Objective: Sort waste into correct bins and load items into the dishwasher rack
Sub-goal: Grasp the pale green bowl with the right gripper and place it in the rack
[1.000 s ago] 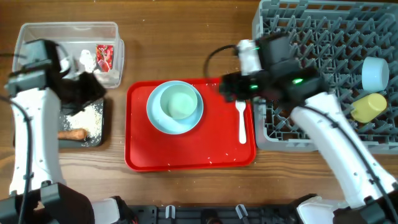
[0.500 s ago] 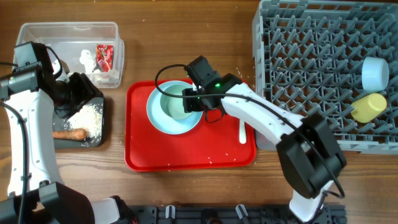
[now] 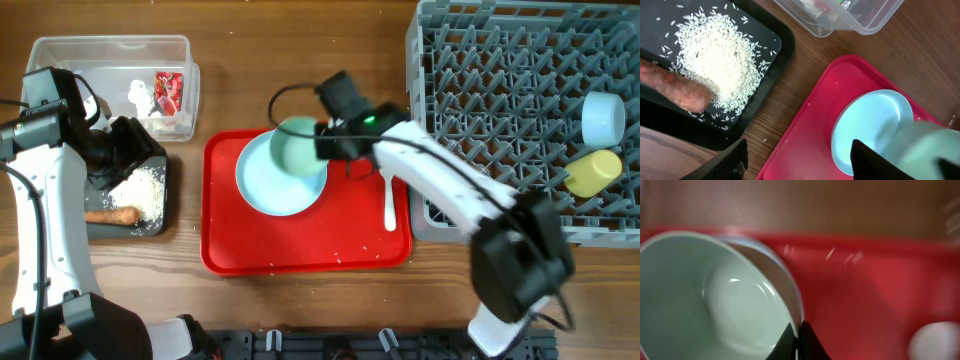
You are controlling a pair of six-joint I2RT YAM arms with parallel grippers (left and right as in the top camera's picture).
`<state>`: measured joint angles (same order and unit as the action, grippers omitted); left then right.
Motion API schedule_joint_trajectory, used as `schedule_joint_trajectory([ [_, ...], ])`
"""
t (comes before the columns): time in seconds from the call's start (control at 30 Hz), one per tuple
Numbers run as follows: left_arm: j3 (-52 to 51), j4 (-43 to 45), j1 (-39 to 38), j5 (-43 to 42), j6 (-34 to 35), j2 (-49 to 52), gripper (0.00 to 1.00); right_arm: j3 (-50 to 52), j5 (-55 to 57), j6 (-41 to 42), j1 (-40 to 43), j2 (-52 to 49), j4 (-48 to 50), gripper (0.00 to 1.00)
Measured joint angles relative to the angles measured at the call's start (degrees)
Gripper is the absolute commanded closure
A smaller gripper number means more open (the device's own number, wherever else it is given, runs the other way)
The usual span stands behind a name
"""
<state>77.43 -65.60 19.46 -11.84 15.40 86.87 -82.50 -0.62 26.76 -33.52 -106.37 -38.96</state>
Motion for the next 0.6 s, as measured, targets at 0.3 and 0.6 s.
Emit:
schedule_joint_trajectory([
  [0.3,0.00,-0.02,0.00,-0.02,0.00,0.00,0.34,-4.83,37.42,-24.24,19.41,18.99,9.22,0.96],
  [0.6,0.00,0.00,0.00,0.00,0.00,0.00,0.34,-4.11,57.33,-41.27,38.07,9.51,38.27,0.96],
])
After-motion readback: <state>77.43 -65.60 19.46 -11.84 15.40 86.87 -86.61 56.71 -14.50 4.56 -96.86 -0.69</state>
